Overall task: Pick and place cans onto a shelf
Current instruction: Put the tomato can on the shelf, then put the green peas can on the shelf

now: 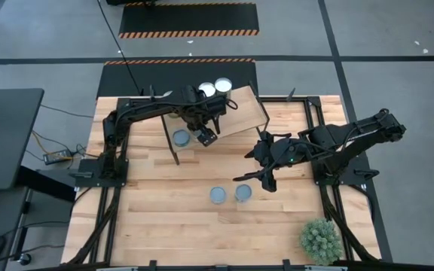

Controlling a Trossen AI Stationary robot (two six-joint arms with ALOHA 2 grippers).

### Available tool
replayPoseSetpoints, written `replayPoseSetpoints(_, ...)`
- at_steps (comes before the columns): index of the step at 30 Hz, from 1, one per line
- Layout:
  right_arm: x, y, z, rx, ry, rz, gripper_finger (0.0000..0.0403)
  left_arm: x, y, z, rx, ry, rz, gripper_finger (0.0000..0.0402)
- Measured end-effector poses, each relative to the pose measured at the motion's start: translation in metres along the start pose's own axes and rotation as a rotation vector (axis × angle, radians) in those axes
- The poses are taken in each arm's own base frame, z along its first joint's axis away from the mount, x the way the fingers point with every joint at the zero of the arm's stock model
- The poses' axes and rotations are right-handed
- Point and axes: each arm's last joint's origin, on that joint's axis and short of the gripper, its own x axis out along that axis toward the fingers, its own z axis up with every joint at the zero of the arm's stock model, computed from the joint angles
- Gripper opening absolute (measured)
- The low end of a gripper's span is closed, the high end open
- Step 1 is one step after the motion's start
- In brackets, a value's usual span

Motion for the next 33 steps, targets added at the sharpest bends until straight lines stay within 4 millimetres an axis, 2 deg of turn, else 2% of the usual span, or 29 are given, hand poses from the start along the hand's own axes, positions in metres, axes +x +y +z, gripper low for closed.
replayPoseSetpoints(17,0.0,-0.0001,0.0,0.0,0.0,0.0,0.03,0.0,0.0006,-0.0011,0.041,0.016,-0.005,0.0321)
replayPoseSetpoints(28,0.0,-0.0001,0.0,0.0,0.0,0.0,0.03,0.0002,0.0024,-0.0007,0.044,0.019,-0.005,0.0392)
replayPoseSetpoints(33,0.0,0.0,0.0,0.0,0.0,0.0,0.03,0.0003,0.0022,-0.0001,0.054,0.013,-0.009,0.0399)
